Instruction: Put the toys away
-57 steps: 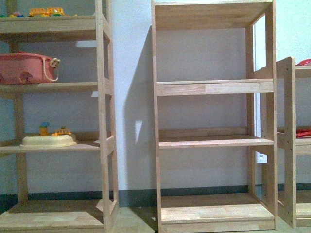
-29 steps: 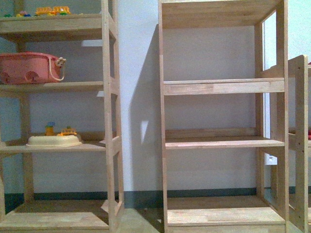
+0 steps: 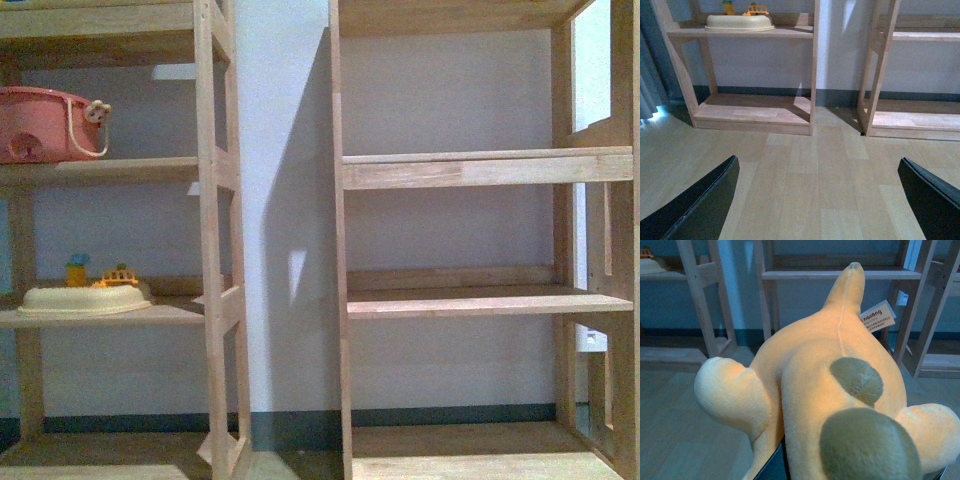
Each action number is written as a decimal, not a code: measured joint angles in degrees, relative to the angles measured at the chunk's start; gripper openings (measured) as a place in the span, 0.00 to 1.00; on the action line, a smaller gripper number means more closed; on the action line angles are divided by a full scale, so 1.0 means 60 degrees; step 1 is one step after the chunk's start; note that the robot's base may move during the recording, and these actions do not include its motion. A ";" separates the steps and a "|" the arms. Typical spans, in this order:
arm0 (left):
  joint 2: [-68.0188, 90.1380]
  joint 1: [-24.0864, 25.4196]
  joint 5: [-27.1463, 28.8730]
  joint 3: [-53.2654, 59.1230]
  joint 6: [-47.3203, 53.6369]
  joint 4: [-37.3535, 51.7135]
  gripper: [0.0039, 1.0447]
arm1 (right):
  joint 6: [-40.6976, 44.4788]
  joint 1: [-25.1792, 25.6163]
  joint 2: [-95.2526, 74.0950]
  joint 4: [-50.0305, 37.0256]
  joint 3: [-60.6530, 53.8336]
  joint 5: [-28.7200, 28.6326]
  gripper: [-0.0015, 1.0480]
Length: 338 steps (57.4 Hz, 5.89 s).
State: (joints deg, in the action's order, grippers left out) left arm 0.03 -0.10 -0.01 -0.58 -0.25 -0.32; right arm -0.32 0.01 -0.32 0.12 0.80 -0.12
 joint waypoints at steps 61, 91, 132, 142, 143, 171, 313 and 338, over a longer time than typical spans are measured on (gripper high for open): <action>0.0000 0.0000 0.0000 0.0000 0.0004 0.0000 0.94 | 0.0000 0.0000 -0.0004 0.0000 0.0000 -0.0007 0.11; 0.0000 0.0000 0.0000 0.0000 0.0004 0.0000 0.94 | 0.0000 0.0000 0.0000 0.0000 0.0000 -0.0007 0.11; 0.0000 0.0000 0.0000 0.0000 0.0004 0.0000 0.94 | 0.0073 -0.0291 -0.1035 -0.1144 0.0109 0.2120 0.11; 0.0000 0.0000 0.0004 0.0000 0.0000 0.0000 0.94 | 0.0255 0.0171 -0.2412 -0.1384 0.1577 0.1920 0.11; 0.0000 0.0000 0.0000 0.0000 0.0000 0.0000 0.94 | 0.0266 0.0211 -0.2565 -0.1384 0.1843 0.1934 0.11; 0.0000 0.0000 0.0000 0.0000 0.0000 0.0000 0.94 | 0.2029 -0.1421 -0.5315 -0.1155 0.8029 0.3260 0.11; 0.0000 0.0000 0.0000 0.0000 0.0000 0.0000 0.94 | -0.3326 -0.1239 -1.6954 -0.0576 1.9879 -0.1909 0.11; 0.0000 0.0000 0.0000 0.0000 0.0000 0.0000 0.94 | -0.3963 -0.0565 -1.7584 -0.0375 2.0684 -0.2273 0.11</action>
State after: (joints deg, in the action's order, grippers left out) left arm 0.03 -0.10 -0.01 -0.58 -0.25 -0.32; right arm -24.10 -3.38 -105.82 -2.13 124.90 -13.76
